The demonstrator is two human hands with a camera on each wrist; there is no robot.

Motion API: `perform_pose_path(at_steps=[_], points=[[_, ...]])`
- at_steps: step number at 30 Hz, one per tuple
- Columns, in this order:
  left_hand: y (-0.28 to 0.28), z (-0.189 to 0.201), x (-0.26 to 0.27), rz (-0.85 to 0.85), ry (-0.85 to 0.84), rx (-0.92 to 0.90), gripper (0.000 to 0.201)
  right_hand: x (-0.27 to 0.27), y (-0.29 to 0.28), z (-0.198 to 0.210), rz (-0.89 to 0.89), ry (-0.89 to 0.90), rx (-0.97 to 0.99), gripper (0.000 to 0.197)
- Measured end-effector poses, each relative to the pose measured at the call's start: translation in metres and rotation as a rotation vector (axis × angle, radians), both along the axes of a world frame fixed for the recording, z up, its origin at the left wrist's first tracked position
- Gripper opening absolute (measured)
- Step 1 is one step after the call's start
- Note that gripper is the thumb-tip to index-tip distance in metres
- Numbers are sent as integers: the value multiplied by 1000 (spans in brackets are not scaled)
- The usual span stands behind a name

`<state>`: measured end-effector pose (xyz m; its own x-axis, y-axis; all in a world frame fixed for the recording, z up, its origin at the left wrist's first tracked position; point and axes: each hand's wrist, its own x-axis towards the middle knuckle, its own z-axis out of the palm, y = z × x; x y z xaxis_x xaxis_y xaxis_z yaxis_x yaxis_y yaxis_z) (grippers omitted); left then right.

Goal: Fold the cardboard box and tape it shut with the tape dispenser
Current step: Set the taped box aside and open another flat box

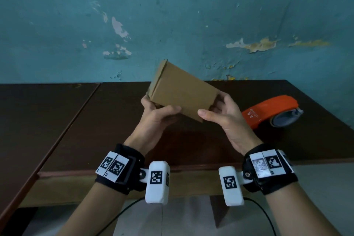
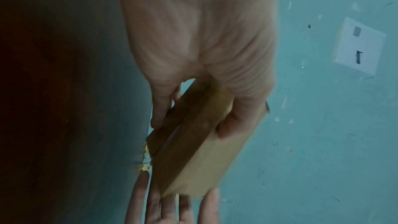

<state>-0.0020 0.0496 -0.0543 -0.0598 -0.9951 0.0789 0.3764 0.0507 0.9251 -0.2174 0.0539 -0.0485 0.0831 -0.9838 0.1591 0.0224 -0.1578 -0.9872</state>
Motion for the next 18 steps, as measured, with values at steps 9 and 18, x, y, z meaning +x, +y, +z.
perform_pose_path(at_steps=[9, 18], points=[[-4, 7, 32, -202, -118, 136, 100, -12, 1, 5, 19, 33, -60, 69], [-4, 5, 32, 73, -170, 160, 40, -18, -3, -3, -14, 92, -118, 71]])
